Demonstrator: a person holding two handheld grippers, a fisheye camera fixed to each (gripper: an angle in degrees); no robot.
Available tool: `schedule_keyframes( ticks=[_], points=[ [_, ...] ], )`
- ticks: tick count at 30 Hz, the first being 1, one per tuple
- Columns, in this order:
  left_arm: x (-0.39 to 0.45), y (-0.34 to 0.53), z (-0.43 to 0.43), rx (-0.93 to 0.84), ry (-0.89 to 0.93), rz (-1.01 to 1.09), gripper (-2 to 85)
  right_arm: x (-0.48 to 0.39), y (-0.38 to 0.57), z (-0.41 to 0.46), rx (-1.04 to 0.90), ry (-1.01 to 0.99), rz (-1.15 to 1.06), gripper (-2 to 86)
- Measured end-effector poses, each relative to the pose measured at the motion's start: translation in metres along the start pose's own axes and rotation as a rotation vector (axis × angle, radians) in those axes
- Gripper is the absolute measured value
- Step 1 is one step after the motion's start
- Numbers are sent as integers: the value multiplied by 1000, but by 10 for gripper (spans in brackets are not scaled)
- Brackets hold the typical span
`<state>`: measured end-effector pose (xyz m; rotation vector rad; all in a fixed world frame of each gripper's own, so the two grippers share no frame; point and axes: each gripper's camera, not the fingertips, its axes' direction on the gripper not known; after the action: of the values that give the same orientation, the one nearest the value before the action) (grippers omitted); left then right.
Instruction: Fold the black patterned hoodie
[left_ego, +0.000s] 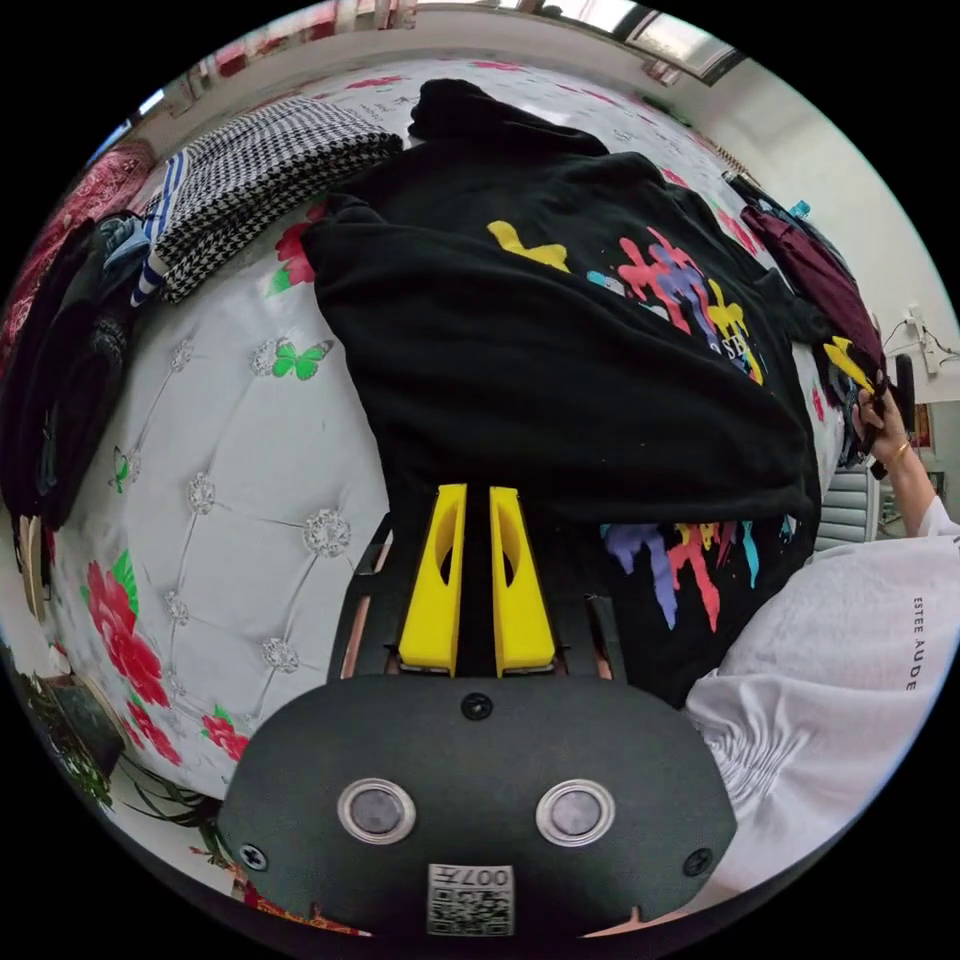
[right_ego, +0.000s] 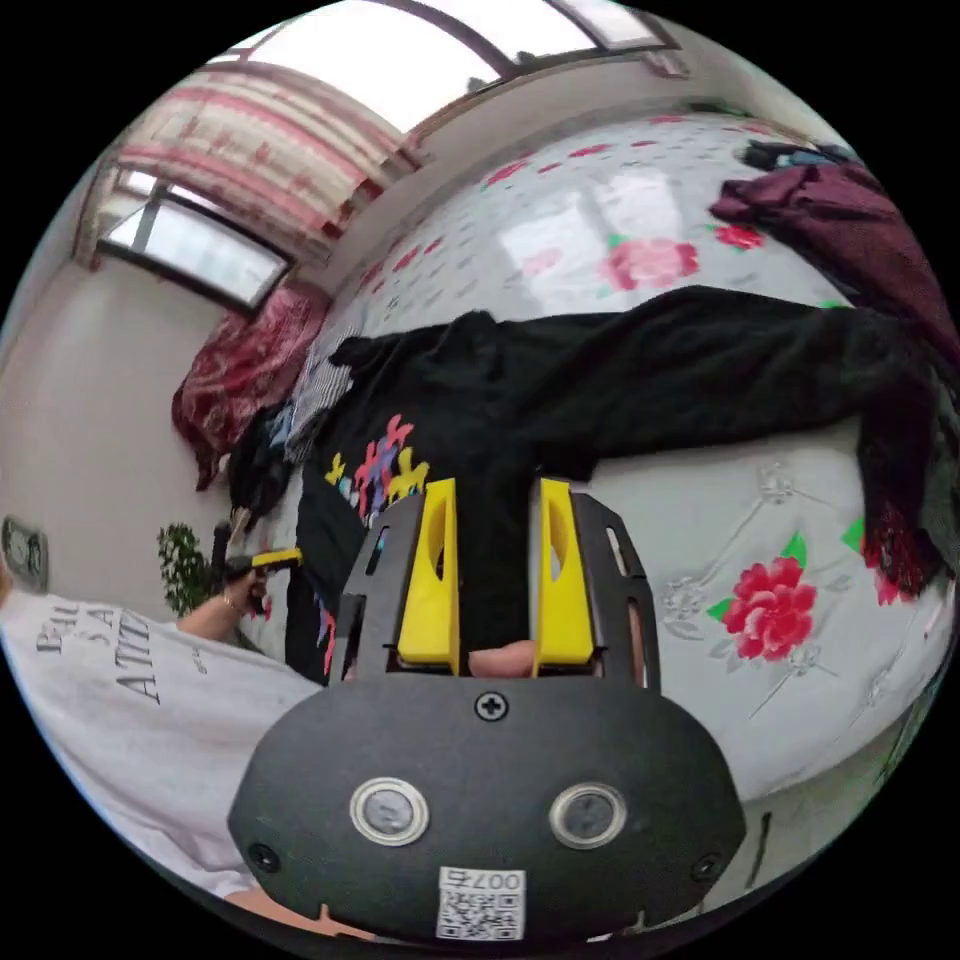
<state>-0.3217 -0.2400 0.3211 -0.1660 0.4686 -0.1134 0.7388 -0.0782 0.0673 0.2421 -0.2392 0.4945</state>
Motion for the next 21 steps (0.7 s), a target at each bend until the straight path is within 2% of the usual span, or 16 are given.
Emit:
schedule_keyframes(
  ticks=[3,5,10,12,14,16,19,21],
  points=[
    [-3,-4,-4,-19,-1,-27,47,86,-20,-41,243,4,295,105],
    [-2,-6,-7,-32,-21,-37,47,118,-26,-51,323,9,389,107],
    [-7,-6,-16,-33,-25,-162,41,161,-43,-50,365,24,506,97],
    [-12,1,-24,-6,-17,-251,28,170,-48,-47,379,-32,537,79],
    [-13,23,-49,132,-8,-373,0,171,-50,-51,417,-99,554,52],
    [-11,45,-66,220,38,-429,-6,160,-55,-60,471,-169,519,26],
    [-5,72,-86,262,59,-458,-9,106,-78,-75,464,-233,329,9],
    [-1,85,-94,271,75,-457,-9,28,-93,-82,396,-297,63,4]
  ],
)
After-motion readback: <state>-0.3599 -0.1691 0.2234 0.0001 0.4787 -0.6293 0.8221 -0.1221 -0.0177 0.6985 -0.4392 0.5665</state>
